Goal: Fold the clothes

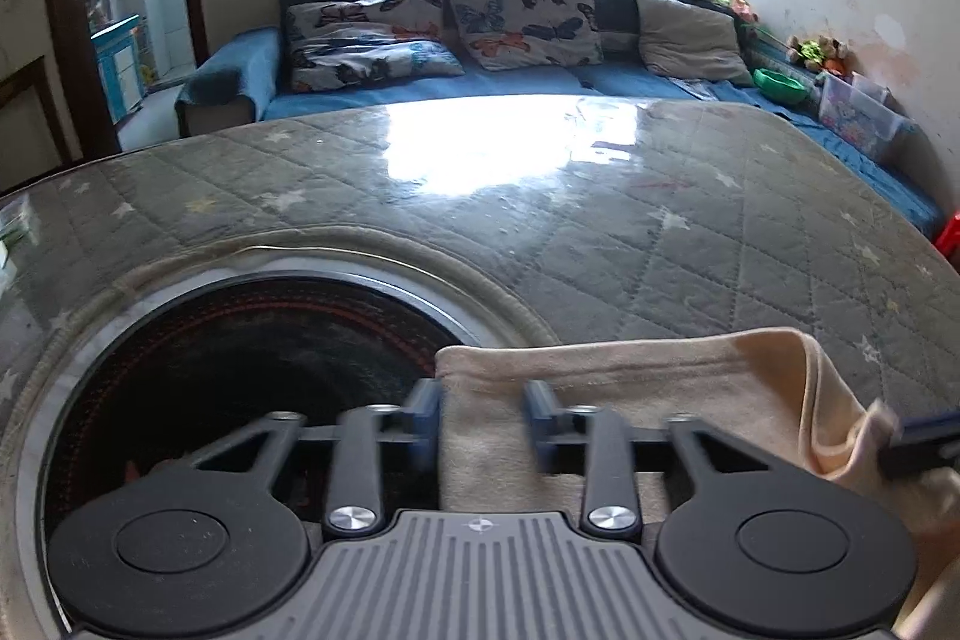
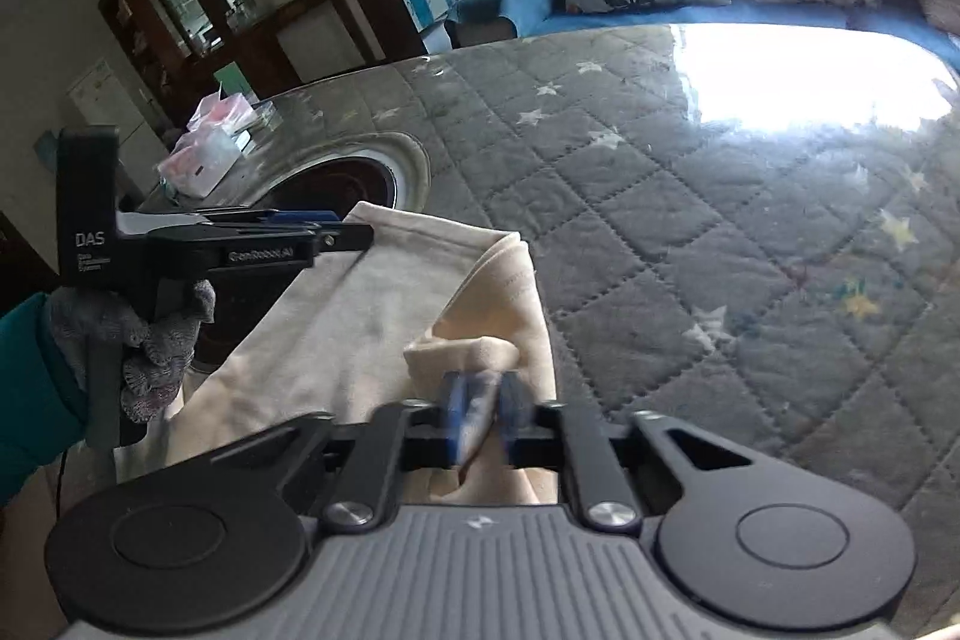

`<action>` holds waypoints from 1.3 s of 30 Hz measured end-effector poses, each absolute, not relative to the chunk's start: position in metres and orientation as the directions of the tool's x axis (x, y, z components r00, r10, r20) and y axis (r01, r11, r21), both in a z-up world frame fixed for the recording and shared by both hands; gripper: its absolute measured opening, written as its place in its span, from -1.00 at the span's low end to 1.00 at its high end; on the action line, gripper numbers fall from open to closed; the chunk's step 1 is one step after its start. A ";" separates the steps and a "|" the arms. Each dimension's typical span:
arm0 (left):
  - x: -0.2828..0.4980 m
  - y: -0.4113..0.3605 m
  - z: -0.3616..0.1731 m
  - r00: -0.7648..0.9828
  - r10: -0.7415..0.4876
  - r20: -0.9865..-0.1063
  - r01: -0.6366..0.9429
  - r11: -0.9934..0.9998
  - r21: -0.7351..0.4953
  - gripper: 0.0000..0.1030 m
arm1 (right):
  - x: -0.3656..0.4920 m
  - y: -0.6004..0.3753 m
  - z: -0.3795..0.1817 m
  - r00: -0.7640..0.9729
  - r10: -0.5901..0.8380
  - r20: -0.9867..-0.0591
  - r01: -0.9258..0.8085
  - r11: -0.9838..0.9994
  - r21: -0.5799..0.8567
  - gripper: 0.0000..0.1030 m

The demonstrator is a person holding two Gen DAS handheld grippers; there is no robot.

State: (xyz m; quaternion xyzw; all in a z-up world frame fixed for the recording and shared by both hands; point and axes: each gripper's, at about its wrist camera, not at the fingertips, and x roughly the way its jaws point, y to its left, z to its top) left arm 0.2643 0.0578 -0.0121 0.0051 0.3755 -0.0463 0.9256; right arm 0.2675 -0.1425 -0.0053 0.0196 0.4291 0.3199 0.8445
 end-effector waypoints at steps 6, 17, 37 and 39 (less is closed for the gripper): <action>0.263 0.060 -0.008 0.750 -0.041 -0.660 0.070 0.997 0.017 -0.94 | 0.268 -0.138 0.021 0.574 0.456 -0.680 -0.542 0.834 0.102 -0.90; 0.276 0.070 -0.012 0.748 0.039 -0.662 -0.010 0.999 0.047 -0.94 | 0.328 -0.147 -0.012 0.683 0.203 -0.702 -0.385 0.916 -0.110 -0.82; 0.259 0.010 -0.007 0.699 -0.103 -0.708 0.190 0.981 0.045 -0.80 | 0.192 -0.118 0.001 0.457 0.409 -0.790 -0.691 0.722 -0.026 -0.71; 0.256 0.005 -0.008 0.706 -0.096 -0.701 0.200 0.977 0.068 -0.81 | 0.179 -0.119 0.002 0.444 0.412 -0.796 -0.697 0.717 -0.017 -0.71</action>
